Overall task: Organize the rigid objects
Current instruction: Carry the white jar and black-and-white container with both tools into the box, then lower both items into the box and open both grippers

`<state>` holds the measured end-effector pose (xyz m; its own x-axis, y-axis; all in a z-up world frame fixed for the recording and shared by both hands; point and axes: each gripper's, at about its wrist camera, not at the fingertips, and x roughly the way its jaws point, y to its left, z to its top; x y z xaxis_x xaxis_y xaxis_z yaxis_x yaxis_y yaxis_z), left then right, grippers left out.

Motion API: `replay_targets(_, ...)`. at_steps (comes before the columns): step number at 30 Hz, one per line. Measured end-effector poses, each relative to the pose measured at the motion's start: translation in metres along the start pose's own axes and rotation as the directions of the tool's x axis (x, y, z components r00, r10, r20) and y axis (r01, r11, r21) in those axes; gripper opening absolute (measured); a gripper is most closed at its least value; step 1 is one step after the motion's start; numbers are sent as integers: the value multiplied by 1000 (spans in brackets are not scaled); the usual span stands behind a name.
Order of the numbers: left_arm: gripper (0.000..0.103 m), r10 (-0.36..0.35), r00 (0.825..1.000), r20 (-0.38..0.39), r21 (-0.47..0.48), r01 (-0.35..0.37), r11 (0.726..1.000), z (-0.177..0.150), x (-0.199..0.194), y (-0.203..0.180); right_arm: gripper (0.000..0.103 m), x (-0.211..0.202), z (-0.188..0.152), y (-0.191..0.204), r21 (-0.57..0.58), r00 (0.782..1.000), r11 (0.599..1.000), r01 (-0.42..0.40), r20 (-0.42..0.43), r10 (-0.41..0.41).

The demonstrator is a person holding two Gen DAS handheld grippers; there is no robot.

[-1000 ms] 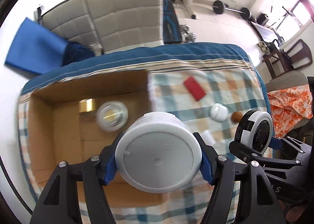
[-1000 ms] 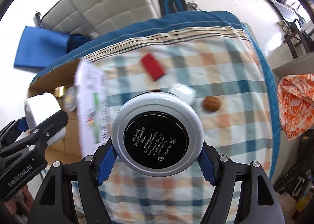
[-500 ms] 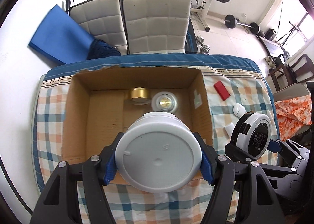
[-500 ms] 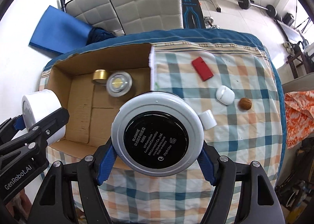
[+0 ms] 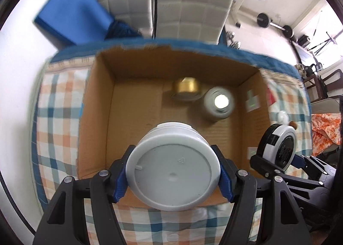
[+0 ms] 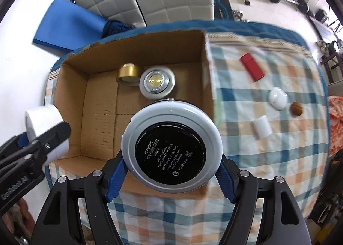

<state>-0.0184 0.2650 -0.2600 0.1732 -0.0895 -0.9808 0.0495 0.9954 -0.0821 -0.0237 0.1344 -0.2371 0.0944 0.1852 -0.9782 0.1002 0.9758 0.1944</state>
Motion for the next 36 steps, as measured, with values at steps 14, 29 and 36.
replay_targets(14,66,-51,960,-275,-54,38,998,9,130,41,76,116,27,28,-10,987,1000,4,-163,-6)
replay_targets(29,66,-21,928,-371,-45,4,999,-13,143,42,77,163,22,17,-21,952,1000,15,-305,-20)
replay_targets(36,68,-31,925,-379,-56,11,998,-13,122,45,78,148,31,8,-26,954,1000,8,-301,-15)
